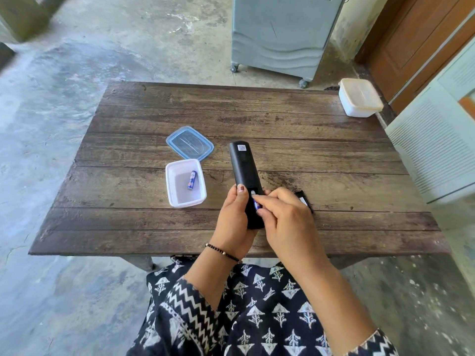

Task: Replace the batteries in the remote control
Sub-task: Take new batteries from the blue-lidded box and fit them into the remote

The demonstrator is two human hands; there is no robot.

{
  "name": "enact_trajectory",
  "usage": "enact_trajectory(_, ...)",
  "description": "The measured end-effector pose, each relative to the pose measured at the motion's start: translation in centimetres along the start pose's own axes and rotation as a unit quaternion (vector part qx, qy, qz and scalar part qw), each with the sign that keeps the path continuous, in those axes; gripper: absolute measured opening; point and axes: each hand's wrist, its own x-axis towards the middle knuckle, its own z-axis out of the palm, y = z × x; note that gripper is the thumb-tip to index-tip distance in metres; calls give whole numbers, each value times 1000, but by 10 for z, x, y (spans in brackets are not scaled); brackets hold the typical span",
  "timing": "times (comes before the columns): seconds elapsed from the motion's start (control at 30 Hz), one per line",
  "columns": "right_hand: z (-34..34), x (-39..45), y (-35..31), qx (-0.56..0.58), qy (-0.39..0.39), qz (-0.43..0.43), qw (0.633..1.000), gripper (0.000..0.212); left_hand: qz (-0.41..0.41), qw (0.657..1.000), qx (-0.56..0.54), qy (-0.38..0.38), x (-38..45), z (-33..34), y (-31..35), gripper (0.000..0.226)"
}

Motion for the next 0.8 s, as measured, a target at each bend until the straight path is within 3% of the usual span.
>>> enact_trajectory(0.13, -1, 6, 2, 34, 6, 59, 998, 9, 0, 1000, 1, 13, 0, 0, -2, 26)
enact_trajectory(0.23, -4, 7, 1, 21, -5, 56, 998, 8, -11, 1000, 2, 20, -1, -1, -1, 24)
enact_trajectory(0.33, -10, -2, -3, -57, -21, -4, 998, 22, -25, 999, -20, 15, 0, 0, 3, 24)
enact_trajectory(0.47, -12, -9, -9, -145, -42, -13, 988, 38, -37, 999, -35, 6, -1, 3, 5, 23)
enact_trajectory(0.8, -13, -7, -13, -171, -79, 4, 982, 54, -50, 998, -31, 9, -6, 3, 4, 24)
